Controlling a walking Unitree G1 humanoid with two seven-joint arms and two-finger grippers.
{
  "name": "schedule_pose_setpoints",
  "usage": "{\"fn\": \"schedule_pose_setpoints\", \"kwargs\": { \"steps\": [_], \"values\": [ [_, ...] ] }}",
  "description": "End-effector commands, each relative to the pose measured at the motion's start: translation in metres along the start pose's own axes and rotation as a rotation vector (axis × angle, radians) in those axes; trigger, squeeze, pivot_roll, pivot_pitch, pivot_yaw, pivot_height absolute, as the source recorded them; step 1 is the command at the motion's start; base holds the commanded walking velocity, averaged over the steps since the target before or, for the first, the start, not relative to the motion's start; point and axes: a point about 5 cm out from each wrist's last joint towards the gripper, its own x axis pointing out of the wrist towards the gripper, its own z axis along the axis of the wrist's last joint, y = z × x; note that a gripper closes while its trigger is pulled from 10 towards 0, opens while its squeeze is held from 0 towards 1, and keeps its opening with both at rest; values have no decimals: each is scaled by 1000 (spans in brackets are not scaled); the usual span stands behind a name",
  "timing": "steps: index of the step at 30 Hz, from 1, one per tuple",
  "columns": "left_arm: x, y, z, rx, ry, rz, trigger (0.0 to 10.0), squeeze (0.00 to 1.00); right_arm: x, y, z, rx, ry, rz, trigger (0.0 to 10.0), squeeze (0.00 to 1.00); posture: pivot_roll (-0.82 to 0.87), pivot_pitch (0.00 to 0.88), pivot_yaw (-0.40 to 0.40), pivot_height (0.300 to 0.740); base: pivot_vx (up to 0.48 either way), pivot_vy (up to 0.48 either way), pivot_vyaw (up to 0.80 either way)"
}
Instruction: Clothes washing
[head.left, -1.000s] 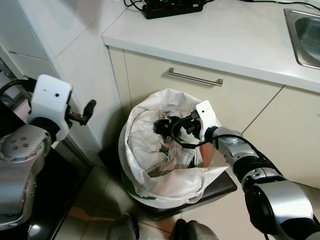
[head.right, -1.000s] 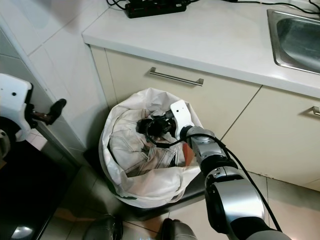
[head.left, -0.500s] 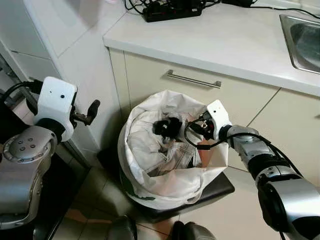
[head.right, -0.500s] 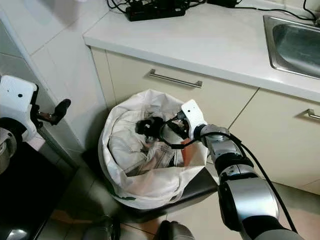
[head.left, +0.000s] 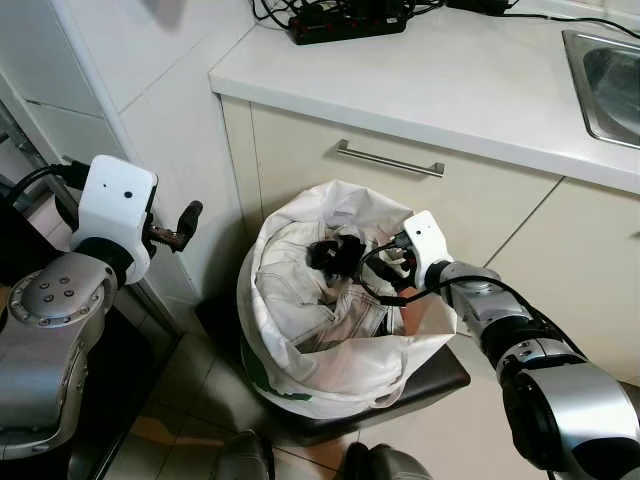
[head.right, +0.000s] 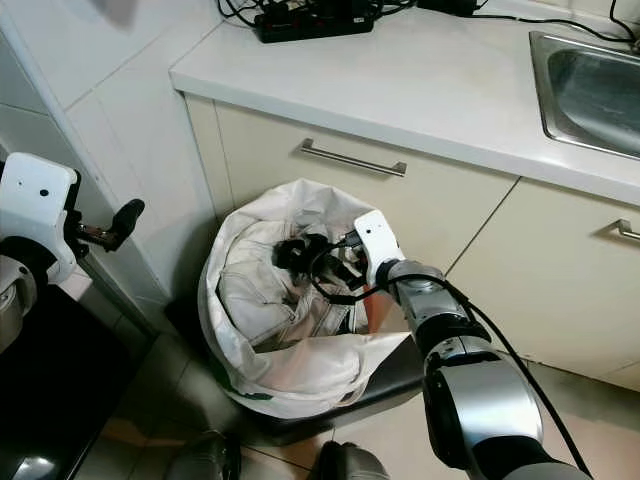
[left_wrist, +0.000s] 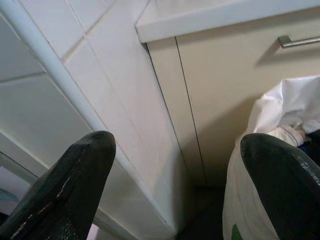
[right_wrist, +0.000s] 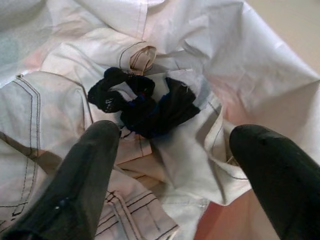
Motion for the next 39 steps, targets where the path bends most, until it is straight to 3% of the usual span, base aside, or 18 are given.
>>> {"fn": "schedule_pose_setpoints", "kwargs": {
  "steps": [1, 7, 9, 10, 11, 12, 14, 15, 17, 18, 20, 22, 24, 25, 26, 29, 34, 39],
  "values": [
    [-3, -3, -6, 9, 28, -24, 10000, 0, -2, -2, -12, 34, 43, -24, 10000, 1000, 138, 114, -50, 740, 0, 0, 0],
    [-4, -1, -5, 12, 28, -18, 10000, 0, -2, 2, -16, 57, 58, -19, 10000, 1000, 148, 118, -49, 740, 0, 0, 0],
    [-8, 2, -4, 22, 34, -16, 10000, 0, -2, 9, -34, 95, 136, -23, 10000, 1000, 172, 139, -38, 740, 0, 0, 0],
    [-10, 4, -4, 29, 40, -17, 10000, 0, -3, 11, -40, 117, 154, -28, 10000, 784, 187, 148, -31, 740, 0, 0, 0],
    [-10, 4, -4, 29, 40, -17, 10000, 0, -3, 11, -40, 117, 154, -28, 10000, 784, 187, 148, -31, 740, 0, 0, 0],
    [-13, 5, -5, 38, 52, -26, 10000, 0, -4, 15, -49, 136, 184, -36, 10000, 0, 201, 153, -26, 740, 0, 0, 0],
    [-15, 5, -5, 43, 60, -41, 10000, 0, -4, 17, -54, 137, 202, -32, 10000, 0, 209, 155, -24, 740, 0, 0, 0],
    [-25, 2, -8, 73, 66, -135, 10000, 0, -3, 22, -57, 145, 216, -23, 10000, 0, 240, 161, -17, 740, 0, 0, 0],
    [-29, 0, -9, 85, 68, -175, 10000, 0, -2, 23, -57, 149, 214, -19, 10000, 0, 240, 161, -17, 740, 0, 0, 0],
    [-38, -5, -18, 110, 82, -253, 10000, 0, -1, 24, -55, 157, 209, -19, 10000, 0, 253, 162, -11, 740, 0, 0, 0],
    [-43, -8, -27, 135, 115, -286, 10000, 0, -1, 25, -54, 164, 205, -22, 10000, 0, 258, 162, -7, 740, 0, 0, 0],
    [-53, -20, -44, 101, 153, -369, 10000, 0, 0, 24, -53, 177, 190, -34, 10000, 0, 264, 161, -5, 740, 0, 0, 0],
    [-58, -35, -45, 39, 112, -438, 10000, 0, -1, 24, -55, 185, 192, -39, 10000, 0, 268, 160, -1, 740, 0, 0, 0],
    [-63, -50, -47, -14, 77, -501, 10000, 0, -2, 24, -57, 191, 198, -46, 10000, 0, 265, 162, 2, 740, 0, 0, 0],
    [-63, -50, -47, -14, 77, -501, 10000, 0, -2, 24, -57, 191, 198, -46, 10000, 0, 265, 162, 2, 740, 0, 0, 0],
    [-71, -70, -59, 12, 58, -591, 10000, 0, -2, 24, -59, 194, 206, -49, 10000, 0, 259, 167, 6, 740, 0, 0, 0],
    [-73, -79, -65, 44, 34, -649, 10000, 0, -2, 24, -58, 192, 206, -59, 10000, 0, 249, 170, 10, 740, 0, 0, 0],
    [-67, -80, -57, 13, -6, -623, 10000, 0, -7, 14, -64, 93, 247, -151, 10000, 0, 249, 181, 15, 740, 0, 0, 0]
  ]
}}
